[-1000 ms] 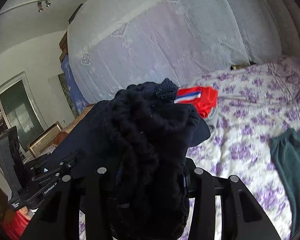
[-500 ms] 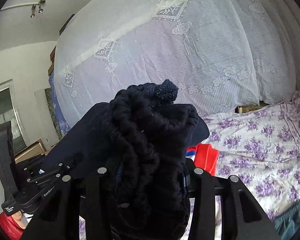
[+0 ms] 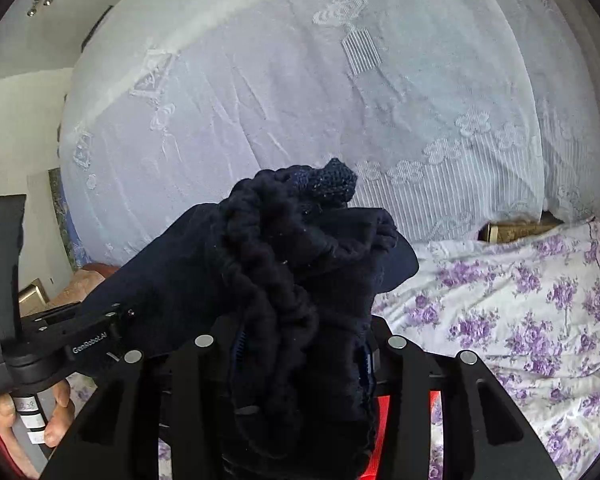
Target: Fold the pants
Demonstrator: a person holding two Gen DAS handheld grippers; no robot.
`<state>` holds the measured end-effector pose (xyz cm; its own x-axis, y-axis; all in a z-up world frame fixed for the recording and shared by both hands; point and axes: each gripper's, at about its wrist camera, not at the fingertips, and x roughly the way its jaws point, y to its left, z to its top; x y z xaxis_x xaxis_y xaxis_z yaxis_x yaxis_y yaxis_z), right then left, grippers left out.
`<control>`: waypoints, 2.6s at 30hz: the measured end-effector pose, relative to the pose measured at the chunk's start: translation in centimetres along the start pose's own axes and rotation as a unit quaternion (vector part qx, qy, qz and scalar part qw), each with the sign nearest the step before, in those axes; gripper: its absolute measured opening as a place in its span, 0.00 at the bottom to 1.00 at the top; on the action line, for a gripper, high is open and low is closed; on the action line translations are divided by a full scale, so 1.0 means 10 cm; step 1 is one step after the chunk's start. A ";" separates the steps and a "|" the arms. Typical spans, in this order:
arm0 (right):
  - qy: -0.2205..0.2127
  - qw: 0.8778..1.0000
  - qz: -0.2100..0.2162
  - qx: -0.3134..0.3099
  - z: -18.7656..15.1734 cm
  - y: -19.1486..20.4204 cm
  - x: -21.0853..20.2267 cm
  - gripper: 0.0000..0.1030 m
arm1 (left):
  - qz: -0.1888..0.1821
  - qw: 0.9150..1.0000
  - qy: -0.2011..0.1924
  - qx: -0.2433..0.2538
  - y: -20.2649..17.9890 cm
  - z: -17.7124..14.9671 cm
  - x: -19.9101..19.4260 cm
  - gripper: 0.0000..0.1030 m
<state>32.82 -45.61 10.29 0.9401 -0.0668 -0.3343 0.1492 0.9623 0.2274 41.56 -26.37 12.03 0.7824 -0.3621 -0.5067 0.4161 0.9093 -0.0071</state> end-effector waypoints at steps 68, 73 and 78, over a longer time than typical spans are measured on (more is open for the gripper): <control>-0.055 0.984 -0.170 -0.020 -1.07 0.69 -2.35 0.96 | 0.048 0.995 -0.070 0.043 -0.28 -1.68 -2.15 0.95; -0.039 0.980 -0.193 -0.021 -1.07 0.72 -2.32 0.96 | 0.047 0.997 -0.061 0.030 -0.21 -1.67 -2.13 0.95; -0.024 0.986 -0.165 -0.010 -1.10 0.76 -2.29 0.96 | 0.061 0.996 -0.059 0.034 -0.18 -1.66 -2.12 0.95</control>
<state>9.06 -33.86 9.59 0.8546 -0.3888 -0.3443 0.4439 0.8910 0.0956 16.51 -16.96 8.53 0.8758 -0.2757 -0.3962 0.3426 0.9332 0.1080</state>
